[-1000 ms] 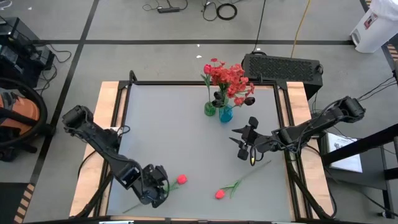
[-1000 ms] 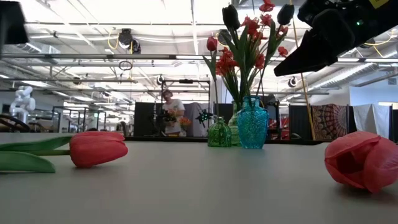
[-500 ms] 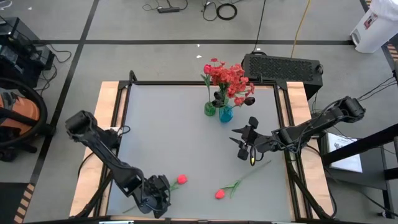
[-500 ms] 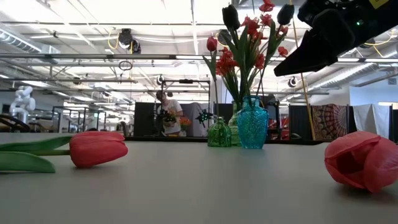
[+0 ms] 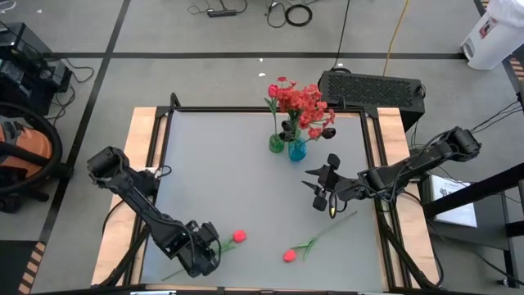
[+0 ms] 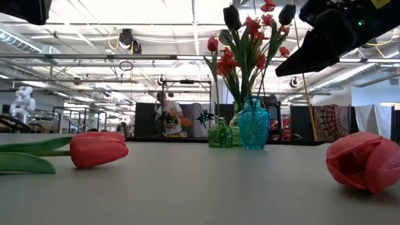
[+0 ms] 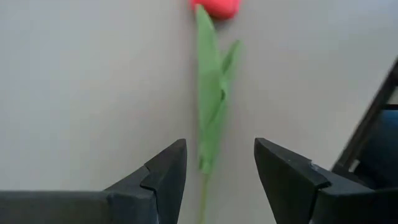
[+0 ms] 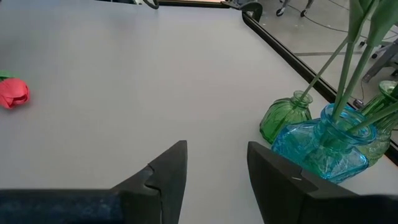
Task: Sort flowers into vase by color
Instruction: Put the left pink flower into the bottom green vase
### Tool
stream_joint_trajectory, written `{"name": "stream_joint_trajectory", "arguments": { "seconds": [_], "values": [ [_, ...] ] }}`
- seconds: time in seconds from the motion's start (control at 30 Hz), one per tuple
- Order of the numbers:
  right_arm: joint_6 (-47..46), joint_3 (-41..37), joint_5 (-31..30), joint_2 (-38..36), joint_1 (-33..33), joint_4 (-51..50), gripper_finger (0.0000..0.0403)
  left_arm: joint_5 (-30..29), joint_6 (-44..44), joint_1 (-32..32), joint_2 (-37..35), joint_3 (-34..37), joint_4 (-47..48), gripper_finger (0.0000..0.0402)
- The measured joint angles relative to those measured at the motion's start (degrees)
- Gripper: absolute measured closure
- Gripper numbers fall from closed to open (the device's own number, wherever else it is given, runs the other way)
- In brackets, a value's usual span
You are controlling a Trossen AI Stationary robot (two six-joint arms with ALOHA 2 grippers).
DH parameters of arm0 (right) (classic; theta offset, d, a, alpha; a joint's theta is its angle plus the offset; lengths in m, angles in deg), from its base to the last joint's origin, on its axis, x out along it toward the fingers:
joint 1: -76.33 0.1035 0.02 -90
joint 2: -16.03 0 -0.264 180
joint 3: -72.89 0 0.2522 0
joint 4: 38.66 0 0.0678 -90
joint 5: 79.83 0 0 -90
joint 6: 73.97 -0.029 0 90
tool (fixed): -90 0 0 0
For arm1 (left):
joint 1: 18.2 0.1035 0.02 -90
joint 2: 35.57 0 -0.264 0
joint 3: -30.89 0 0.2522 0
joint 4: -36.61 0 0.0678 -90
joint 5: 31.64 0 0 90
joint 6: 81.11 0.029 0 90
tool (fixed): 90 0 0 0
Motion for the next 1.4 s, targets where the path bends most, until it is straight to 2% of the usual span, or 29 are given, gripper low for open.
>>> {"name": "stream_joint_trajectory", "arguments": {
  "seconds": [0.23,0.53,1.07,1.2,1.4],
  "values": [
    [-0.01,0.0,0.0,0.0,0.01,0.01,0.0243,-0.52,0.01,-0.23,1.37,-0.02,-0.3,0.0208],
    [-0.02,0.0,0.0,0.0,0.02,0.02,0.0243,3.89,0.01,-0.42,5.68,-0.04,-0.72,0.0208],
    [-0.01,0.0,0.0,0.0,0.02,0.02,0.0243,3.91,0.09,-0.42,8.0,-0.2,-0.74,0.0211],
    [0.0,0.0,0.0,0.0,0.02,0.02,0.0243,3.91,0.37,-0.39,8.04,-0.15,-0.43,0.0242],
    [-0.01,0.0,0.0,0.0,0.01,0.02,0.0243,4.28,0.4,-0.37,8.04,-0.07,0.27,0.0322]
  ]
}}
